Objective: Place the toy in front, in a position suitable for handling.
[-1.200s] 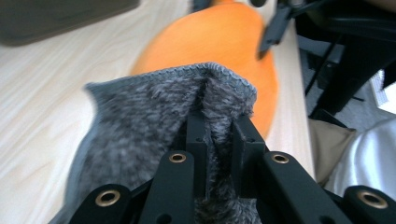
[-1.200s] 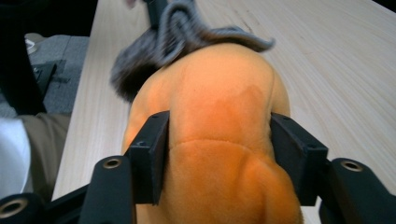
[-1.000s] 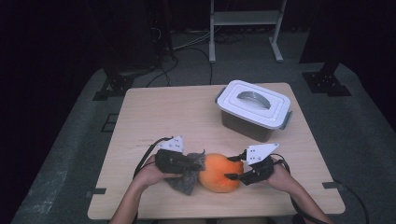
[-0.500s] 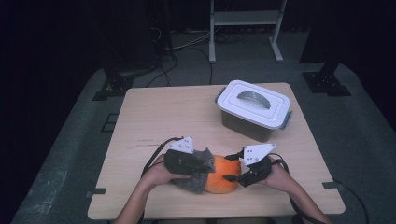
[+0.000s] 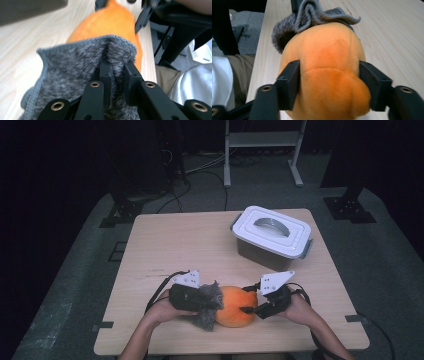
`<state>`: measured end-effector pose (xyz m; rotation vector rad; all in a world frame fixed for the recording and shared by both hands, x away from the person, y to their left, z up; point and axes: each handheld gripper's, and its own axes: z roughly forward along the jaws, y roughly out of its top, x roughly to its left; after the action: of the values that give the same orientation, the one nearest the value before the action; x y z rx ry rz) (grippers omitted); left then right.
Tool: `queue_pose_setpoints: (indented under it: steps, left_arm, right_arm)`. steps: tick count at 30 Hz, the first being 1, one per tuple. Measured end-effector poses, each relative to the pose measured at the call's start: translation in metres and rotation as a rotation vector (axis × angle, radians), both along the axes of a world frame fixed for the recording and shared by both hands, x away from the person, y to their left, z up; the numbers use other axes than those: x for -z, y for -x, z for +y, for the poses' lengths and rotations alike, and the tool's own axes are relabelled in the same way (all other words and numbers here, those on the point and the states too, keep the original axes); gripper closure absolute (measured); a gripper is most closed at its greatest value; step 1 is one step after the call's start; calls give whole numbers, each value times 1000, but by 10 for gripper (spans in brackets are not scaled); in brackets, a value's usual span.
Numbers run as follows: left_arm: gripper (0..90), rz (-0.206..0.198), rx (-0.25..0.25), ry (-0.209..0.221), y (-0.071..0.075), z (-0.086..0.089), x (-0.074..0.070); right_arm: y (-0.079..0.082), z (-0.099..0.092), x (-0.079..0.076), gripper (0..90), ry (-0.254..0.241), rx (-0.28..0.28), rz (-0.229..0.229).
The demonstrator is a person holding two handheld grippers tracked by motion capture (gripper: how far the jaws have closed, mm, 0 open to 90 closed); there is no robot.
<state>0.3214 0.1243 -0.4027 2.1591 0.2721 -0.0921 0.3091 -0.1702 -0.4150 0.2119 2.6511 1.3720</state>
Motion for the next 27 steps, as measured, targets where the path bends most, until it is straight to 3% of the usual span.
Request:
queue_pose_setpoints:
  steps: [6, 9, 13, 19, 21, 24, 27]
  left_arm:
    - [796, -35, 9, 44, -5, -14, -18]
    - [796, -46, 6, -2, -8, -21, -16]
    - [799, -17, 3, -9, -8, -18, -6]
    - [799, 3, 26, -11, -1, -12, -2]
    - [798, 6, 27, -14, 0, -8, -1]
    - [797, 19, 14, -5, 0, 1, 2]
    - [794, 27, -8, -1, -1, 11, 6]
  right_arm:
    - [2, 7, -2, 440, -5, -51, -50]
    - [2, 10, -3, 413, -2, -54, -65]
    - [2, 5, -2, 300, -33, -15, -24]
    - [3, 2, -1, 279, -25, -1, 35]
    - [3, 2, 1, 322, -34, -4, 54]
    - [4, 3, 1, 429, -16, -25, 15]
    - [3, 1, 2, 458, -21, -30, 9]
